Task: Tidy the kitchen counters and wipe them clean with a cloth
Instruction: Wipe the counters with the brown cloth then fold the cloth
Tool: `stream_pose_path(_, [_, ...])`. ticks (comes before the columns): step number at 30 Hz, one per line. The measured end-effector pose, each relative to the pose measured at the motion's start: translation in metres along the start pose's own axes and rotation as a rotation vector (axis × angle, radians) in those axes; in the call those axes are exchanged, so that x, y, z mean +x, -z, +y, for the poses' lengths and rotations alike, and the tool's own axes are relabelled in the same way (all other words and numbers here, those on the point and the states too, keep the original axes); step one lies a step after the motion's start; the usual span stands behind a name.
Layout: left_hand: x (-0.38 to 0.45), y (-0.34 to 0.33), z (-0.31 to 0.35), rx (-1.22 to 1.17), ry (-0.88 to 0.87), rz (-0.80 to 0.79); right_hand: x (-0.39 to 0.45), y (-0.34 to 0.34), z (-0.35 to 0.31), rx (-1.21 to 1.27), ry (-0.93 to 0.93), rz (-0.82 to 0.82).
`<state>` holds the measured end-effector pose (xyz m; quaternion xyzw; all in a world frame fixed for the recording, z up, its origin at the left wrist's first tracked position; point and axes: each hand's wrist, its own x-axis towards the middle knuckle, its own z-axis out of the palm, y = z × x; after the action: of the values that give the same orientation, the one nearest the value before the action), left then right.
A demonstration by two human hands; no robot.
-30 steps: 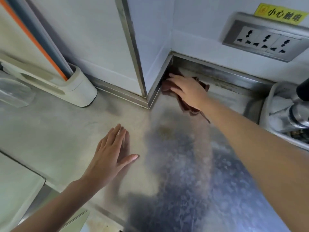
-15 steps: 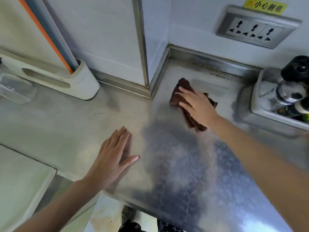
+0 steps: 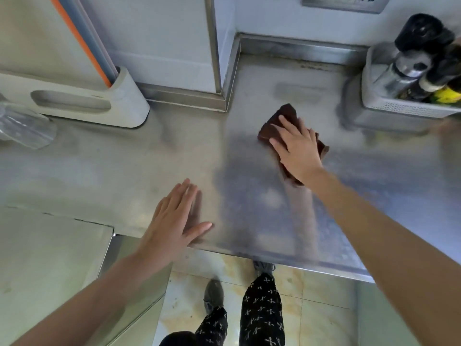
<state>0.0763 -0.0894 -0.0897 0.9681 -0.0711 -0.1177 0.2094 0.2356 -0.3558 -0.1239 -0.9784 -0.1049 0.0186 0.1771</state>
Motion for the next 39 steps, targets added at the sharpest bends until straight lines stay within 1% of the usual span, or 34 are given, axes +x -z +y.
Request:
stream_pose_path(1, [-0.003,-0.001,0.001,0.005,-0.012,-0.001,-0.011,-0.006,-0.016,0.057,-0.078,0.028])
stream_pose_path(2, [-0.006,-0.004,0.003,0.009,-0.029,-0.004,-0.029,-0.013,-0.034,0.077,-0.089,0.054])
stream_pose_path(4, [-0.015,-0.009,0.006,0.000,-0.050,-0.029,-0.088,-0.028,-0.067,0.024,0.046,0.091])
stream_pose_path(6, [-0.024,-0.015,0.008,-0.016,-0.065,-0.070,-0.147,-0.034,-0.080,-0.073,0.218,0.014])
stream_pose_path(7, [-0.028,-0.017,0.008,-0.019,-0.078,-0.093,-0.165,-0.032,-0.073,-0.116,0.254,-0.032])
stream_pose_path(8, [-0.031,-0.018,0.007,-0.020,-0.094,-0.111,-0.174,-0.028,-0.057,-0.152,0.240,-0.017])
stream_pose_path(9, [-0.033,-0.018,0.005,-0.018,-0.112,-0.121,-0.180,-0.022,-0.038,-0.179,0.158,0.043])
stream_pose_path(10, [-0.033,-0.019,0.002,-0.013,-0.127,-0.126,-0.185,-0.014,-0.021,-0.186,0.010,0.091])
stream_pose_path(12, [-0.031,-0.018,-0.002,0.017,-0.139,-0.121,-0.192,0.001,0.005,-0.094,-0.416,0.159])
stream_pose_path(14, [-0.031,-0.016,-0.005,0.034,-0.124,-0.093,-0.199,0.002,0.003,0.014,-0.783,0.271])
stream_pose_path(15, [-0.033,-0.015,-0.006,0.027,-0.107,-0.077,-0.200,-0.003,-0.013,0.017,-0.892,0.312])
stream_pose_path(16, [-0.035,-0.015,-0.008,0.016,-0.088,-0.059,-0.199,-0.010,-0.037,-0.016,-0.918,0.336])
stream_pose_path(17, [-0.038,-0.014,-0.011,0.005,-0.069,-0.045,-0.194,-0.022,-0.065,-0.057,-0.874,0.349])
stream_pose_path(18, [-0.041,-0.014,-0.014,0.001,-0.054,-0.042,-0.190,-0.038,-0.096,-0.072,-0.779,0.346])
stream_pose_path(19, [-0.044,-0.013,-0.018,0.003,-0.041,-0.046,-0.187,-0.053,-0.129,-0.067,-0.618,0.318])
stream_pose_path(21, [-0.050,-0.008,-0.026,0.019,-0.021,-0.049,-0.189,-0.069,-0.176,-0.027,-0.185,0.210])
stream_pose_path(22, [-0.052,-0.005,-0.030,0.025,-0.022,-0.041,-0.187,-0.066,-0.178,-0.019,-0.014,0.141])
stream_pose_path(23, [-0.054,0.000,-0.033,0.017,-0.019,-0.029,-0.182,-0.059,-0.168,-0.027,0.067,0.099])
stream_pose_path(24, [-0.057,0.004,-0.036,-0.002,-0.011,-0.016,-0.178,-0.052,-0.152,-0.032,0.040,0.063])
stream_pose_path(25, [-0.059,0.009,-0.040,-0.021,0.004,-0.005,-0.175,-0.046,-0.134,-0.017,-0.081,0.044])
stream_pose_path(27, [-0.062,0.016,-0.046,-0.046,0.039,0.012,-0.169,-0.035,-0.106,0.028,-0.456,0.147])
stream_pose_path(28, [-0.063,0.018,-0.049,-0.056,0.056,0.016,-0.166,-0.034,-0.105,0.051,-0.596,0.208])
stream_pose_path(29, [-0.065,0.020,-0.051,-0.070,0.075,0.013,-0.161,-0.039,-0.118,0.063,-0.674,0.240])
stream_pose_path(30, [-0.065,0.021,-0.053,-0.083,0.098,0.009,-0.157,-0.046,-0.137,0.061,-0.668,0.237])
stream_pose_path(31, [-0.065,0.022,-0.056,-0.091,0.116,0.008,-0.153,-0.057,-0.161,0.050,-0.581,0.225])
stream_pose_path(34, [-0.062,0.021,-0.063,-0.092,0.130,0.061,-0.146,-0.089,-0.228,-0.012,-0.169,0.145])
stream_pose_path(36, [-0.057,0.024,-0.066,-0.106,0.142,0.068,-0.136,-0.089,-0.235,-0.030,0.090,0.063])
stream_pose_path(37, [-0.054,0.025,-0.067,-0.119,0.145,0.059,-0.126,-0.083,-0.224,-0.022,0.171,0.012])
stream_pose_path(38, [-0.050,0.027,-0.067,-0.130,0.144,0.049,-0.116,-0.076,-0.207,-0.028,0.198,-0.041])
stream_pose_path(39, [-0.047,0.030,-0.068,-0.134,0.143,0.043,-0.105,-0.068,-0.184,-0.027,0.156,-0.077])
